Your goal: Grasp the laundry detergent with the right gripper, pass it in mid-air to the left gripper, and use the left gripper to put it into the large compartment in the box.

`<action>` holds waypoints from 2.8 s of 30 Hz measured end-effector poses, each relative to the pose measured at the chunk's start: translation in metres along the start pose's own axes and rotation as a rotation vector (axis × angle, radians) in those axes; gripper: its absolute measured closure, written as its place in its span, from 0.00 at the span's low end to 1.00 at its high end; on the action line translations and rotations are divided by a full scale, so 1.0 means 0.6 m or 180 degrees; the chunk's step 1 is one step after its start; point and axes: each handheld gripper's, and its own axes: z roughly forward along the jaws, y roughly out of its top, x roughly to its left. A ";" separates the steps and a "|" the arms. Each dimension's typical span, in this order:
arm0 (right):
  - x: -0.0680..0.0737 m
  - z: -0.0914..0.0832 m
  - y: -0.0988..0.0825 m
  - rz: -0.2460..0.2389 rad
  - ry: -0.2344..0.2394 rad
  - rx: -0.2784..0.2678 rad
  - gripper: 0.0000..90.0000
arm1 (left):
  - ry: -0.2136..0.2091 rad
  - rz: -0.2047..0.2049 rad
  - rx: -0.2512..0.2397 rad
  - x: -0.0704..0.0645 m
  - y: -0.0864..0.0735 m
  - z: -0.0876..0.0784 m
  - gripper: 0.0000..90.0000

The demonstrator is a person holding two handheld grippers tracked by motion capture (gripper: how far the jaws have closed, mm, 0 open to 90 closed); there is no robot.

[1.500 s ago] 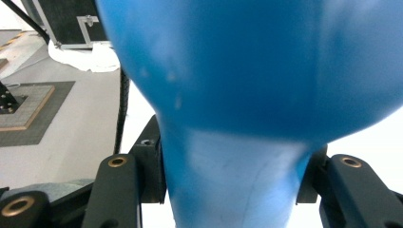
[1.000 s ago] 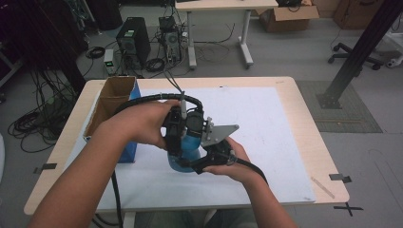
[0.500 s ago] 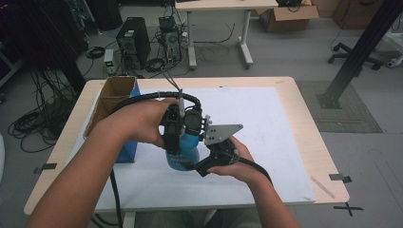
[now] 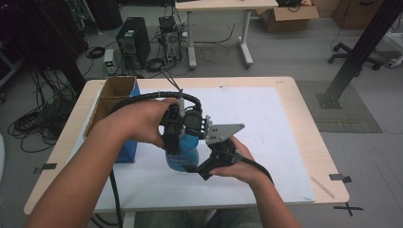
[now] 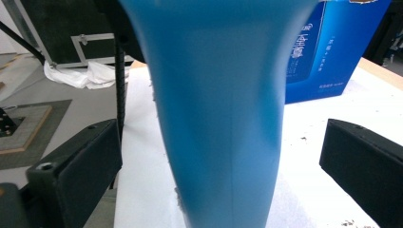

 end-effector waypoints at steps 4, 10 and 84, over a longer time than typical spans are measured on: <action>0.001 -0.007 0.000 -0.0015 0.0000 -0.0003 0.00 | 0.0002 -0.0037 0.0057 0.001 0.000 -0.002 0.43; 0.000 -0.046 -0.006 -0.0004 -0.0096 0.0033 0.00 | -0.0079 -0.0299 0.0101 0.009 -0.005 -0.012 0.43; -0.056 -0.200 0.002 -0.0253 -0.0337 0.1936 0.03 | -0.0294 -0.5392 0.0043 0.144 -0.382 -0.179 0.43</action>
